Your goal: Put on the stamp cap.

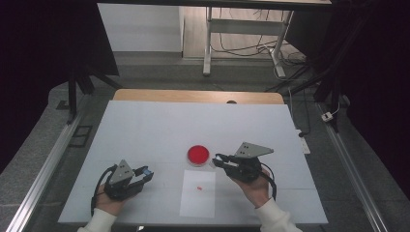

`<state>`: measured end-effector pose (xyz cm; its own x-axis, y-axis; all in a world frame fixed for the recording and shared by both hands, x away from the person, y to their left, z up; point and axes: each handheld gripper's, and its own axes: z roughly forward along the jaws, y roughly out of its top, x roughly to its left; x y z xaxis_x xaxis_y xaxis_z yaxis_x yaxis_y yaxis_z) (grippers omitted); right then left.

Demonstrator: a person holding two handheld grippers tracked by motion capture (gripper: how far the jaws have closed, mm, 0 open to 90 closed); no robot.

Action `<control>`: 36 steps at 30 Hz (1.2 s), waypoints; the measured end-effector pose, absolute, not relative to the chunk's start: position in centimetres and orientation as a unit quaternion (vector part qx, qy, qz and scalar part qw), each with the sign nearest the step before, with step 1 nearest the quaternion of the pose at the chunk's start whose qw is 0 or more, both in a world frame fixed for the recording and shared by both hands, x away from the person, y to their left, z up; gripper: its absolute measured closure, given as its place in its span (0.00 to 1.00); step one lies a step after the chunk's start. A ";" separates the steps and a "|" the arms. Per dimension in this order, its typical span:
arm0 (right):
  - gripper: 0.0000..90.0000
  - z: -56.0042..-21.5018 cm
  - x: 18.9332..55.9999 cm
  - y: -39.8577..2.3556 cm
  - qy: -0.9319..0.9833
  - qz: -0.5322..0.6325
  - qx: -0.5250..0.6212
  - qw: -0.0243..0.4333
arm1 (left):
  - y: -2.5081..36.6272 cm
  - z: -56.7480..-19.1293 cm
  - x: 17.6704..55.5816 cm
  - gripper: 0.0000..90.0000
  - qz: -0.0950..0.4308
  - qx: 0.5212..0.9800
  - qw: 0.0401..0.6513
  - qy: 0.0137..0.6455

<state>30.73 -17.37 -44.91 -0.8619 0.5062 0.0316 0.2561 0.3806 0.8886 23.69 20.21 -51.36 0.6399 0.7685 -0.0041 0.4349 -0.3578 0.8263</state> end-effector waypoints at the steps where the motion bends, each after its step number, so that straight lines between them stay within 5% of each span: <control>1: 0.84 -44.9 30.7 -17.4 0.822 0.506 0.231 0.124 | 20.1 -51.3 23.7 0.72 0.197 0.801 0.424 0.375; 36: 0.84 -44.8 30.5 -17.1 0.816 0.513 0.231 0.131 | 14.2 -51.0 25.8 0.72 0.185 0.826 0.425 0.322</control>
